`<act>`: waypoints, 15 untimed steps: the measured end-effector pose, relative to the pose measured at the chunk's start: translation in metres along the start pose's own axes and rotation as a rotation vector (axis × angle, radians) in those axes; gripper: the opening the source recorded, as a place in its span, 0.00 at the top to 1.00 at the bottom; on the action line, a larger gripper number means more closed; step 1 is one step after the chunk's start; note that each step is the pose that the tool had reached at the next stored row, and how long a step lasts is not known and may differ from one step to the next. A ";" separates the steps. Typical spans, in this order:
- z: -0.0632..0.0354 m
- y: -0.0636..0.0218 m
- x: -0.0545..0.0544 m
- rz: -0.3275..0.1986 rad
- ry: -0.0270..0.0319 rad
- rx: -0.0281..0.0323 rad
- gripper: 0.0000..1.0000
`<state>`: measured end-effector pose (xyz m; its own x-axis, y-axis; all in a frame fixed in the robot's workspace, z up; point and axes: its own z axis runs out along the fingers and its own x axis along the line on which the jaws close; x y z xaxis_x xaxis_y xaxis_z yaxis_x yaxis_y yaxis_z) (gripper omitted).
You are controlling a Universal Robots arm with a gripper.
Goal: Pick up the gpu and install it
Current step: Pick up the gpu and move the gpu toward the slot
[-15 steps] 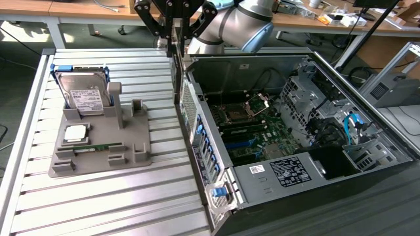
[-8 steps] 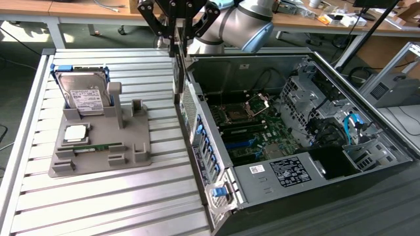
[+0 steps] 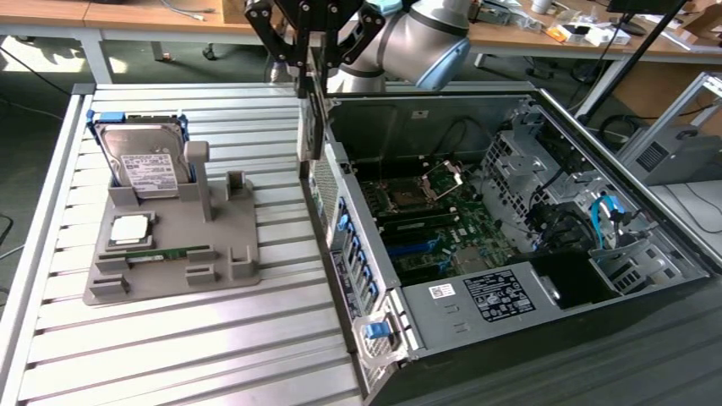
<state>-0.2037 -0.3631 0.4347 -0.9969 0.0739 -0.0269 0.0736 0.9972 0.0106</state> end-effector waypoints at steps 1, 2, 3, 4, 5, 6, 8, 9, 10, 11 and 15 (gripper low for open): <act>0.0000 0.0000 -0.001 0.000 0.0000 0.0000 0.73; 0.0001 0.0001 -0.001 0.000 0.0000 -0.0001 0.73; 0.0001 0.0001 -0.002 0.000 -0.0001 0.0000 0.73; 0.0001 0.0002 -0.002 0.000 0.0000 0.0000 0.73; 0.0001 0.0002 -0.003 0.000 -0.0001 -0.0001 0.73; 0.0001 0.0003 -0.004 0.000 0.0000 0.0000 0.73; 0.0003 0.0006 -0.008 0.000 0.0000 0.0000 0.73; 0.0003 0.0008 -0.010 0.000 0.0000 0.0000 0.73; 0.0003 0.0008 -0.011 0.000 0.0000 0.0000 0.73; 0.0004 0.0009 -0.012 0.000 0.0000 0.0000 0.73; 0.0005 0.0012 -0.017 0.000 0.0000 0.0000 0.73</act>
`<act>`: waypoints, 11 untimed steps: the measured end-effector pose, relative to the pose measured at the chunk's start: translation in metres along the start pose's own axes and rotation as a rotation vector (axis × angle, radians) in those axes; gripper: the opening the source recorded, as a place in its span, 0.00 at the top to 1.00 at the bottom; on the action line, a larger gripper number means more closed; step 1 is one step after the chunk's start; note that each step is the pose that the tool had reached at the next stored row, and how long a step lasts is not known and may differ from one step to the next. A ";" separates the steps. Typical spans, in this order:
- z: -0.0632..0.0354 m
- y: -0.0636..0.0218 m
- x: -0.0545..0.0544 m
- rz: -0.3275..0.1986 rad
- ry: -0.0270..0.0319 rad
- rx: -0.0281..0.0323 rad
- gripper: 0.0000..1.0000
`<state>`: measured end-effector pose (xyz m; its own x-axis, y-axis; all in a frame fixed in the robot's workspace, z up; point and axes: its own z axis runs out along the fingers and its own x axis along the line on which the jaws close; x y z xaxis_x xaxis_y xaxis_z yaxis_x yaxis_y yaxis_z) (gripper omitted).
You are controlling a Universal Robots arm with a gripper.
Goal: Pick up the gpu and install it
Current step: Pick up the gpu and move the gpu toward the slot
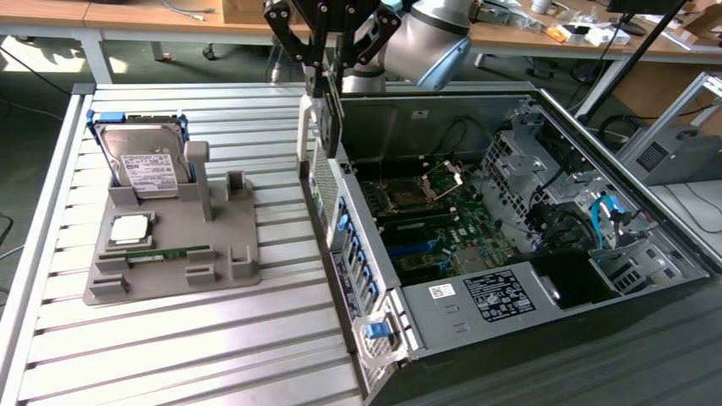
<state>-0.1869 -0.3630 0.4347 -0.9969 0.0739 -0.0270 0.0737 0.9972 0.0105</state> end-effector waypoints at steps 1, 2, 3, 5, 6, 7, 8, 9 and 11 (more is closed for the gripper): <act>0.0000 0.0001 -0.001 0.000 0.0000 0.0000 0.73; 0.0000 0.0001 -0.001 0.000 0.0000 0.0000 0.73; 0.0001 0.0001 -0.002 0.000 0.0000 0.0000 0.73; 0.0001 0.0003 -0.004 0.000 0.0000 0.0001 0.73; 0.0001 0.0004 -0.005 0.000 0.0000 0.0001 0.73; 0.0002 0.0004 -0.005 0.000 0.0000 0.0001 0.73; 0.0001 0.0004 -0.006 0.000 0.0001 0.0001 0.73; 0.0002 0.0005 -0.007 0.000 0.0000 0.0001 0.73; 0.0002 0.0006 -0.008 0.000 0.0000 0.0001 0.73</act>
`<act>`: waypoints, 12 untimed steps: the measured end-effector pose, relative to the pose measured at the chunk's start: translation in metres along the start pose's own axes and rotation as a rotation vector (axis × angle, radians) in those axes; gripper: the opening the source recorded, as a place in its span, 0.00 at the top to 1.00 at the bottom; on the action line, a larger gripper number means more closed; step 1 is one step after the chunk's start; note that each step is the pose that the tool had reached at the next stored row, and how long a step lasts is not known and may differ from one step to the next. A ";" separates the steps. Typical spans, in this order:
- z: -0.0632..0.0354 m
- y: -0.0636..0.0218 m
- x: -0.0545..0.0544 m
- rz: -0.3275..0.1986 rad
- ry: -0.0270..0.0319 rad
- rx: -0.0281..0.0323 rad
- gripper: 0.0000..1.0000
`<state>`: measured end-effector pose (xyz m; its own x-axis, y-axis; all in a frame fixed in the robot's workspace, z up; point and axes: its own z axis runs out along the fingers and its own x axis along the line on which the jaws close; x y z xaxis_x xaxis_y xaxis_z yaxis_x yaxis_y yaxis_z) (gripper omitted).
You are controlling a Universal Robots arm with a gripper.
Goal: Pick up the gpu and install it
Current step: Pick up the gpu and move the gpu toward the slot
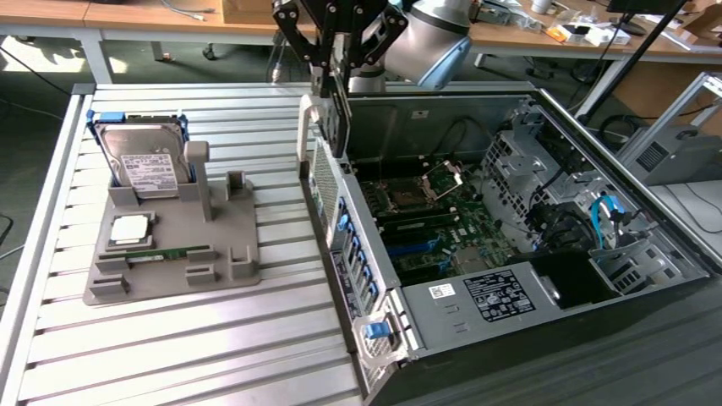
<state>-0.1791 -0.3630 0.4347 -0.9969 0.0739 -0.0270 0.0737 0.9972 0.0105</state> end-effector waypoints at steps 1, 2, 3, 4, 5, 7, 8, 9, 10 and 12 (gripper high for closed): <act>0.0000 0.0001 -0.001 0.000 0.0001 0.0000 0.73; 0.0000 0.0001 -0.001 0.000 0.0000 0.0000 0.73; 0.0000 0.0002 -0.002 0.000 0.0000 0.0001 0.73; 0.0001 0.0002 -0.003 0.000 0.0000 0.0000 0.73; 0.0001 0.0003 -0.004 0.000 0.0000 0.0001 0.73; 0.0001 0.0004 -0.006 0.000 0.0000 0.0000 0.73; 0.0002 0.0005 -0.006 0.000 0.0000 0.0000 0.73; 0.0002 0.0005 -0.007 0.000 0.0000 0.0001 0.73; 0.0002 0.0006 -0.008 0.000 0.0000 0.0001 0.73; 0.0003 0.0007 -0.010 0.000 0.0000 0.0001 0.73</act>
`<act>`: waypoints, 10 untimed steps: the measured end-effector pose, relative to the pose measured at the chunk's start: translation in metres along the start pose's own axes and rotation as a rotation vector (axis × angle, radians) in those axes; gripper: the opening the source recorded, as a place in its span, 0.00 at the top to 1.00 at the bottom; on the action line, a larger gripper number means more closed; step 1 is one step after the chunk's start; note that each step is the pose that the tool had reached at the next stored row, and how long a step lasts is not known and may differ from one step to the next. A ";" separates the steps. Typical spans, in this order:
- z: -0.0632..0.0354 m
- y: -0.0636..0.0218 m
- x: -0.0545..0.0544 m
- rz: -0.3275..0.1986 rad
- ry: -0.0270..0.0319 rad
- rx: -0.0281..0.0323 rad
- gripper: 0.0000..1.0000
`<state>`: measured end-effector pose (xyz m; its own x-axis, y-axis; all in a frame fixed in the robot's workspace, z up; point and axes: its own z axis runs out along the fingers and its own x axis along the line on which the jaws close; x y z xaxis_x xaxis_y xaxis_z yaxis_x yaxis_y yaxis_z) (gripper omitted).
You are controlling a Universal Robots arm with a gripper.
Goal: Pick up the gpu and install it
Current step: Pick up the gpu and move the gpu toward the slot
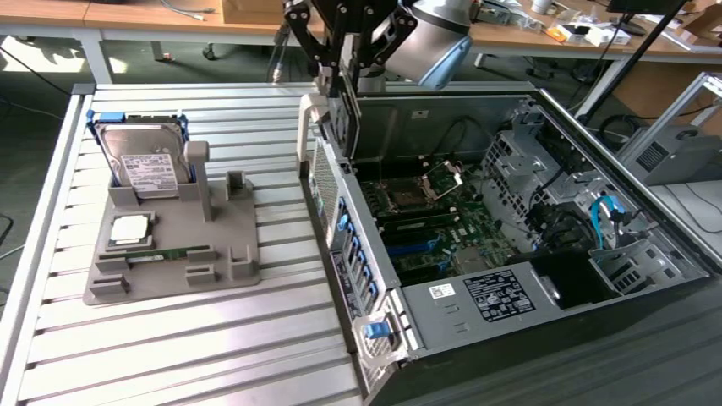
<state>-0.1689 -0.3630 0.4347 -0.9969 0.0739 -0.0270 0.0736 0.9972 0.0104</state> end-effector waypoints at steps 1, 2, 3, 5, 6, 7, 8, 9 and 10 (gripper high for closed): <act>0.0000 0.0001 -0.001 0.000 0.0000 0.0000 0.73; 0.0000 0.0001 -0.002 0.000 0.0000 0.0000 0.73; 0.0001 0.0002 -0.002 0.000 0.0000 0.0000 0.73; 0.0001 0.0003 -0.004 0.000 0.0000 -0.0001 0.73; 0.0001 0.0003 -0.005 0.000 0.0000 0.0000 0.73; 0.0002 0.0004 -0.006 0.000 0.0000 0.0000 0.73; 0.0002 0.0005 -0.006 0.000 0.0000 0.0000 0.73; 0.0002 0.0006 -0.007 0.000 0.0000 0.0001 0.73; 0.0002 0.0006 -0.008 0.000 0.0000 0.0000 0.73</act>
<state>-0.1610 -0.3630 0.4347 -0.9969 0.0739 -0.0269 0.0737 0.9972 0.0103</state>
